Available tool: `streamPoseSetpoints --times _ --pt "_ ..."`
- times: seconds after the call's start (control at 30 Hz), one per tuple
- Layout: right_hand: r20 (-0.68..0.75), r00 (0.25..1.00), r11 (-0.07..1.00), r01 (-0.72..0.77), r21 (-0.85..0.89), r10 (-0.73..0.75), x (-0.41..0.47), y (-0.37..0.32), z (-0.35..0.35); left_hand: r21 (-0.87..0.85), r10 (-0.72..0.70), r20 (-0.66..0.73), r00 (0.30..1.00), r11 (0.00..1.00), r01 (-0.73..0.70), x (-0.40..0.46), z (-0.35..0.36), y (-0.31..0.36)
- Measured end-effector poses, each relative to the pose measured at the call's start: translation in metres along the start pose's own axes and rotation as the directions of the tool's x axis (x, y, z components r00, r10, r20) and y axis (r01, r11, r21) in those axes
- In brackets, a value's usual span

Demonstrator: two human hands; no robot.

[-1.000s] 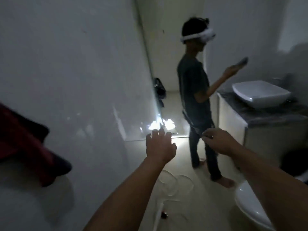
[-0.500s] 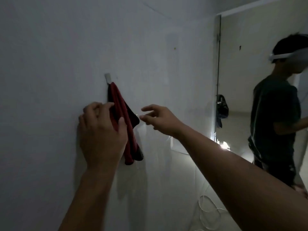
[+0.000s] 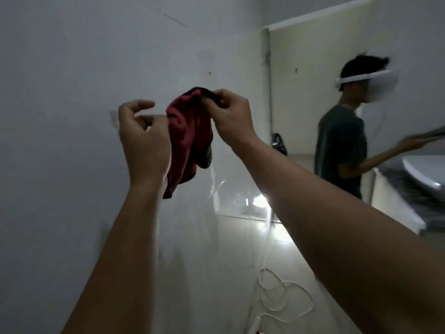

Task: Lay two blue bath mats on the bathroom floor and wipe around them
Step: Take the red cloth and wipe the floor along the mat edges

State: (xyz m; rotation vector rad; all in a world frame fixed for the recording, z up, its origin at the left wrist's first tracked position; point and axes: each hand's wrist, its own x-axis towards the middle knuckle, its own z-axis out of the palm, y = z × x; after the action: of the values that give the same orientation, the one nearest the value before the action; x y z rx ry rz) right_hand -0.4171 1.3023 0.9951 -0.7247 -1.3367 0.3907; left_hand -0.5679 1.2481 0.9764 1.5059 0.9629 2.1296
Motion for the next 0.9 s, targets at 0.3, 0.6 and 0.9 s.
streamPoseSetpoints --times 0.3,0.6,0.9 --pt "-0.212 0.936 0.818 -0.348 -0.458 0.28 -0.112 0.044 -0.25 0.327 -0.484 0.866 0.122 0.735 0.595 -0.174 0.155 -0.068" --pt "-0.871 0.331 0.34 -0.917 -0.207 0.364 -0.365 0.008 -0.448 0.63 -0.435 0.771 -0.465 0.416 0.656 -0.399 0.272 -0.047" --pt "-0.703 -0.147 0.467 -0.65 0.599 0.696 -0.519 -0.048 -0.392 0.865 -0.235 0.469 -0.851 0.319 0.388 -0.518 0.281 -0.024"
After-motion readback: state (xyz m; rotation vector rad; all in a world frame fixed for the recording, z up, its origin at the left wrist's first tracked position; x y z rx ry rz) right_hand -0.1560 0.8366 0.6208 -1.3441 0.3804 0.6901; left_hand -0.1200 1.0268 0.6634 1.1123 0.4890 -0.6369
